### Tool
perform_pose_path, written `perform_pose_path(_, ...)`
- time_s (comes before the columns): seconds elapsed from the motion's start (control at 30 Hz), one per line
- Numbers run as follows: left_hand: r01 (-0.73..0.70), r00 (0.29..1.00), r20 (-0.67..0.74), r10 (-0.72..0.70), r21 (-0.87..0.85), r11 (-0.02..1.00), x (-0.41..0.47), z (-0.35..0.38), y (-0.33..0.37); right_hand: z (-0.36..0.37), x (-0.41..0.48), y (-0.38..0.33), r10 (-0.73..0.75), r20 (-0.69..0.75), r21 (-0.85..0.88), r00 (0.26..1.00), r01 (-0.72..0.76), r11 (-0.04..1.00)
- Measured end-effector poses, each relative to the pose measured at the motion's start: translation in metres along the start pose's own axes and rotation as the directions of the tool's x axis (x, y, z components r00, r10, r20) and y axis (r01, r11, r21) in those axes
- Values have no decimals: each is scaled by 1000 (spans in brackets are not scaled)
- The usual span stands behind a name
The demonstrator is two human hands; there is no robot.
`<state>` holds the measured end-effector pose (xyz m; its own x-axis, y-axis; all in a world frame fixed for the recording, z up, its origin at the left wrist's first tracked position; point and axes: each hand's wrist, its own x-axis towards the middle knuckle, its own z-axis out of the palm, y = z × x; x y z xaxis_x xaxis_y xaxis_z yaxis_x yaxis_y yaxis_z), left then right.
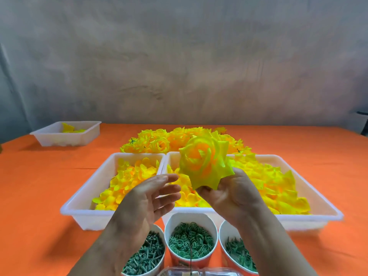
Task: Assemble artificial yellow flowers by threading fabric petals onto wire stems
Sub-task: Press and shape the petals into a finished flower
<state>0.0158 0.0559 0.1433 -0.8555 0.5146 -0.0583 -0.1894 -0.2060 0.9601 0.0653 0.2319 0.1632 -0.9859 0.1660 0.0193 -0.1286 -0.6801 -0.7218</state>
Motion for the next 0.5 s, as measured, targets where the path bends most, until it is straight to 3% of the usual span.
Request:
perform_pose_path(0.23,27,998,66,-19,-119,993,10,16,7,-13,3,21,81,91,51,993,-86,995)
perform_pose_path(0.5,33,993,119,-14,-163,986,13,19,7,-31,0,25,37,262,-186,964,13,982)
